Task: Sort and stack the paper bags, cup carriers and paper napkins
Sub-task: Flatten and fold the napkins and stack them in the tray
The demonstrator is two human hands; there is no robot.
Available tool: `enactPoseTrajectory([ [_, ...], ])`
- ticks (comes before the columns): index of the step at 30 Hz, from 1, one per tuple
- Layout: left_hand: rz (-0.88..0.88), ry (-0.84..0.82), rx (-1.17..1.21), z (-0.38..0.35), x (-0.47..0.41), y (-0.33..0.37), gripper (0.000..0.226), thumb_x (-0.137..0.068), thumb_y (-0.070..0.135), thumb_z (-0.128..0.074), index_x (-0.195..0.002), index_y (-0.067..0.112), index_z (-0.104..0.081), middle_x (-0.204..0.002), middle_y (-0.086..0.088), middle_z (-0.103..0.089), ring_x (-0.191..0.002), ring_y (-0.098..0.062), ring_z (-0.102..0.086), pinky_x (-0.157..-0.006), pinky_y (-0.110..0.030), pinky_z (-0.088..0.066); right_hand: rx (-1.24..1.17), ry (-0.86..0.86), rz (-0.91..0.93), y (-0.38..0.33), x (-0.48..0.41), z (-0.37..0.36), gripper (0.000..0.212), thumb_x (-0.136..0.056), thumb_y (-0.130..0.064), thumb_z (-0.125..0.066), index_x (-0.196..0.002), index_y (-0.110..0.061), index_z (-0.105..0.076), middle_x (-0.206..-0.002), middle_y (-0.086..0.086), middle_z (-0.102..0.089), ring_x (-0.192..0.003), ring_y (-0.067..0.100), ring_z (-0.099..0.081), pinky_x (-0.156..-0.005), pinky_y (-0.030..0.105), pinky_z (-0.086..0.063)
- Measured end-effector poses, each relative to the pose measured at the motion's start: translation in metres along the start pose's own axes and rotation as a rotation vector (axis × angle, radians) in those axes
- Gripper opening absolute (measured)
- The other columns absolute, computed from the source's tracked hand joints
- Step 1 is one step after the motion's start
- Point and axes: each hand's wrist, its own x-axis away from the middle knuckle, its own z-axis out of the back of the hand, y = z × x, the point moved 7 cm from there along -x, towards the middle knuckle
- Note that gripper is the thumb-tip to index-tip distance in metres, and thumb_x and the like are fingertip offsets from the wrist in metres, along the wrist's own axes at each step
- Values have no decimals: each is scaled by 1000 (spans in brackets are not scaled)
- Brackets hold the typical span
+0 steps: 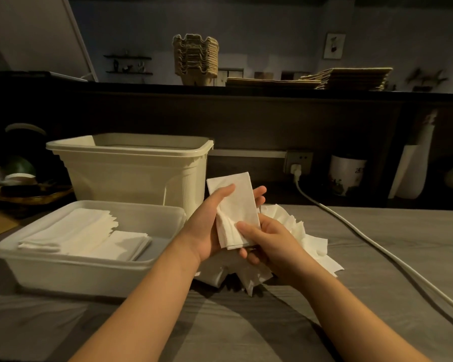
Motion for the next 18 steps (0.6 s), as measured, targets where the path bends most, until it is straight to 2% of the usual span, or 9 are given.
enactPoseTrajectory([
  [3, 23, -22, 14, 0, 0, -2, 39, -90, 40, -41, -109, 19, -69, -122, -3, -65, -115, -19, -59, -102, -47, -40, -25, -14, -30, -2, 1, -4, 36, -92, -37, -46, -110, -6, -53, -64, 0, -62, -49, 7, -55, -46, 16, -44],
  [6, 6, 1, 41, -1, 0, 0, 44, -95, 37, -37, -90, 21, -78, -105, 0, -71, -95, -15, -68, -95, -43, -46, -141, 50, -83, 0, 1, 0, 37, -96, -44, -36, -107, -13, -52, -64, 2, -67, -51, 13, -61, -45, 20, -50],
  [8, -17, 18, 98, -1, -1, 2, 50, -97, 40, -35, -80, 22, -79, -92, 0, -72, -85, -14, -68, -87, -39, -49, -127, 19, -73, -1, 1, -2, 36, -98, -39, -33, -107, -9, -53, -64, 4, -66, -53, 14, -61, -46, 20, -50],
  [11, -40, 61, 171, 3, -2, 3, 58, -97, 47, -33, -73, 21, -79, -88, -1, -72, -87, -14, -63, -83, -37, -48, -50, -17, -50, -1, 0, -4, 29, -100, -28, -37, -104, -5, -54, -65, 2, -64, -55, 11, -59, -49, 19, -50],
  [15, -28, 69, 198, 4, -4, 1, 54, -93, 50, -39, -77, 17, -79, -92, -3, -72, -88, -16, -64, -84, -38, -48, -28, 3, -27, 0, 0, -3, 26, -99, -27, -39, -101, -7, -55, -65, 2, -63, -53, 11, -58, -50, 18, -49],
  [18, -1, 51, 65, 2, -2, -1, 31, -86, 31, -47, -100, 19, -72, -98, -3, -71, -92, -18, -64, -84, -39, -49, -60, 32, -17, -1, 0, -1, 28, -99, -27, -40, -103, -5, -56, -66, 4, -64, -52, 12, -57, -48, 19, -48],
])
